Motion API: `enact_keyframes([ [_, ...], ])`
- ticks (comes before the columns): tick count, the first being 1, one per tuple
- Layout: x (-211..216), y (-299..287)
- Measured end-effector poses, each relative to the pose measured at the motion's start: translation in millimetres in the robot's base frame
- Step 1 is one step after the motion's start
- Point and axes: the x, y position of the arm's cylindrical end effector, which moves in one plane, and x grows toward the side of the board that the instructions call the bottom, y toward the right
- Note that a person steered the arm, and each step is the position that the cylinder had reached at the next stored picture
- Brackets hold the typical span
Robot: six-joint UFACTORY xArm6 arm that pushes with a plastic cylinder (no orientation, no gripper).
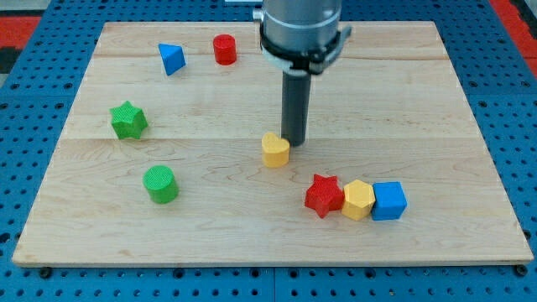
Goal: Move the yellow heart into the red star
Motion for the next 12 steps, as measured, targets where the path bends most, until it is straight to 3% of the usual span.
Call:
enact_keyframes([
  [1,-49.5,-32.5],
  [2,-60.3,-58.7],
  [3,-50.4,-114.6],
  [4,-32.1,-133.1],
  [8,17.3,-27.6],
  [10,73.2,-37.7],
  [12,83.4,-28.2],
])
